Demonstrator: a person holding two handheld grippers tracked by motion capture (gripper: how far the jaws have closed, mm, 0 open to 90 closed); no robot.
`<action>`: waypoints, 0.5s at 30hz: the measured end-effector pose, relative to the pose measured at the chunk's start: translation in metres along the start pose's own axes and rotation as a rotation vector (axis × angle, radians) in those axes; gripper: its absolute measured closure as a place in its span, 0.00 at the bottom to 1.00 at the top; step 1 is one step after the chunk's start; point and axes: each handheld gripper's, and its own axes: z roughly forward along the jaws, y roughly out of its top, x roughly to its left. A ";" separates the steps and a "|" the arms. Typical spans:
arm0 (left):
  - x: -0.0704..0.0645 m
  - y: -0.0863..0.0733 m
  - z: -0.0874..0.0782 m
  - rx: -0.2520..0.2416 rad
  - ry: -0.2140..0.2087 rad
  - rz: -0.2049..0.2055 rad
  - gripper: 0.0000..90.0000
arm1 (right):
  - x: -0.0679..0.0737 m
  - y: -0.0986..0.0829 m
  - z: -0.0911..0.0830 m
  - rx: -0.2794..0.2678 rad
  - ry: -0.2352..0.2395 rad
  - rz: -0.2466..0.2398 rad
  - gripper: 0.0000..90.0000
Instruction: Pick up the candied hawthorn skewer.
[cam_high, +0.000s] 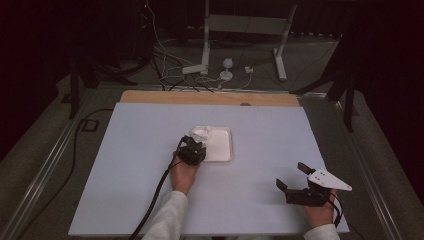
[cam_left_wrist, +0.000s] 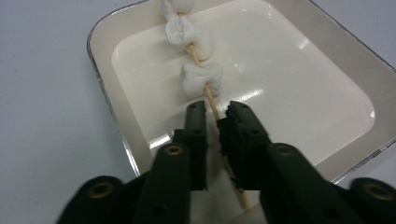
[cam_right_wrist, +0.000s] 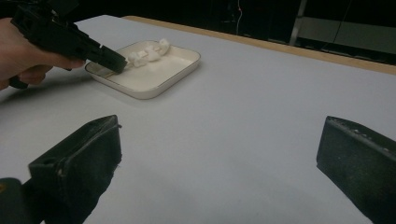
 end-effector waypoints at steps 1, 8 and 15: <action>0.000 0.000 0.000 0.005 -0.003 -0.007 0.97 | 0.000 0.000 0.000 0.001 0.001 -0.001 0.00; 0.005 0.002 -0.003 0.038 -0.035 -0.052 1.00 | 0.000 0.000 0.001 0.003 0.005 -0.002 0.00; 0.008 0.006 -0.016 0.033 -0.066 -0.082 1.00 | -0.001 -0.001 0.000 0.004 0.000 0.003 0.00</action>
